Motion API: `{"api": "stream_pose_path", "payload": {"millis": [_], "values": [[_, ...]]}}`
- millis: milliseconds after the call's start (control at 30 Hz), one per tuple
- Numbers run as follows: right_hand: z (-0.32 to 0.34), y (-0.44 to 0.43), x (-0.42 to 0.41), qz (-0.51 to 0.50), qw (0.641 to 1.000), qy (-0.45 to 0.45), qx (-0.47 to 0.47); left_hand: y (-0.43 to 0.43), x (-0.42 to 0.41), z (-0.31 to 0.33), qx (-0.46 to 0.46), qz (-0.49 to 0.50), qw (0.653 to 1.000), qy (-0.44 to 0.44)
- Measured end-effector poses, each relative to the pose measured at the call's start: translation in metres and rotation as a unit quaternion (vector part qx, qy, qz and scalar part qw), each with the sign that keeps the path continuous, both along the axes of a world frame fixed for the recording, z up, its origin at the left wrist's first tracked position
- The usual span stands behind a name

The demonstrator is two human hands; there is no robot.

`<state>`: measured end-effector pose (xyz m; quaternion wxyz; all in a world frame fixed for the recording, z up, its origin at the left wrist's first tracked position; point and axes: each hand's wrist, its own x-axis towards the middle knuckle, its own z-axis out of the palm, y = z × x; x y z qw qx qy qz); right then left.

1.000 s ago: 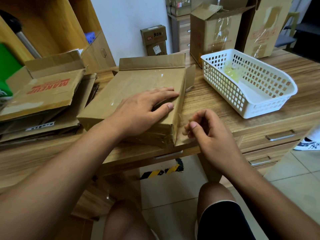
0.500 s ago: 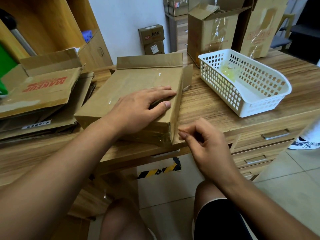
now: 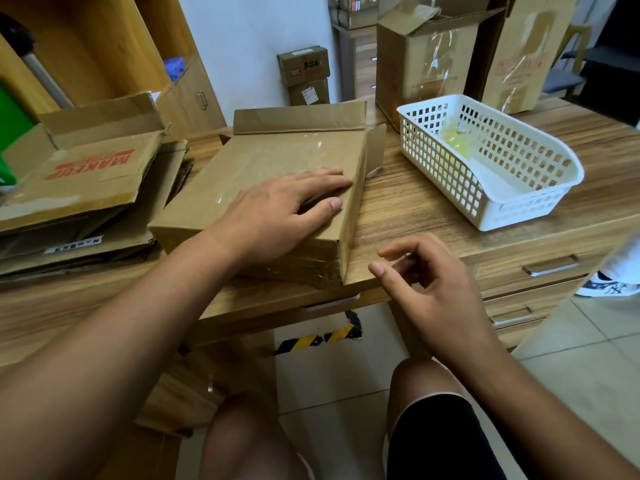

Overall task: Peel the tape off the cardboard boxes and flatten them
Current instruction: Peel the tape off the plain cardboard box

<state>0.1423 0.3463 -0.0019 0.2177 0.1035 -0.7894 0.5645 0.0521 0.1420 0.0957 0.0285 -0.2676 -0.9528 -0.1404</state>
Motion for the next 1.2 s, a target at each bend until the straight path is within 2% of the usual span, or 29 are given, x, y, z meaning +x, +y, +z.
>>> {"api": "stream_pose_path", "payload": {"millis": [200, 400, 700, 1000, 1100, 1200], "values": [[0.0, -0.003, -0.008, -0.004, 0.999, -0.024, -0.026, 0.0, -0.002, -0.003, -0.007, 0.004, 1.0, 0.007], [-0.007, -0.008, 0.006, 0.045, 0.996, 0.025, -0.069, -0.002, -0.003, -0.002, -0.001, -0.002, 1.0, 0.011], [-0.012, -0.009, 0.03, 0.06, 0.996, 0.061, -0.018, -0.002, -0.003, -0.004, 0.001, -0.003, 1.0, 0.011], [-0.007, -0.004, 0.016, 0.018, 1.0, 0.01, -0.006, 0.0, -0.002, -0.003, 0.003, 0.002, 1.0, 0.015], [-0.003, -0.001, 0.01, 0.051, 0.998, -0.013, -0.017, -0.001, -0.001, -0.004, 0.019, 0.0, 0.999, 0.03], [0.002, 0.002, 0.005, 0.057, 0.997, 0.009, 0.05, -0.004, -0.001, -0.007, 0.056, -0.004, 0.997, 0.058]]}}
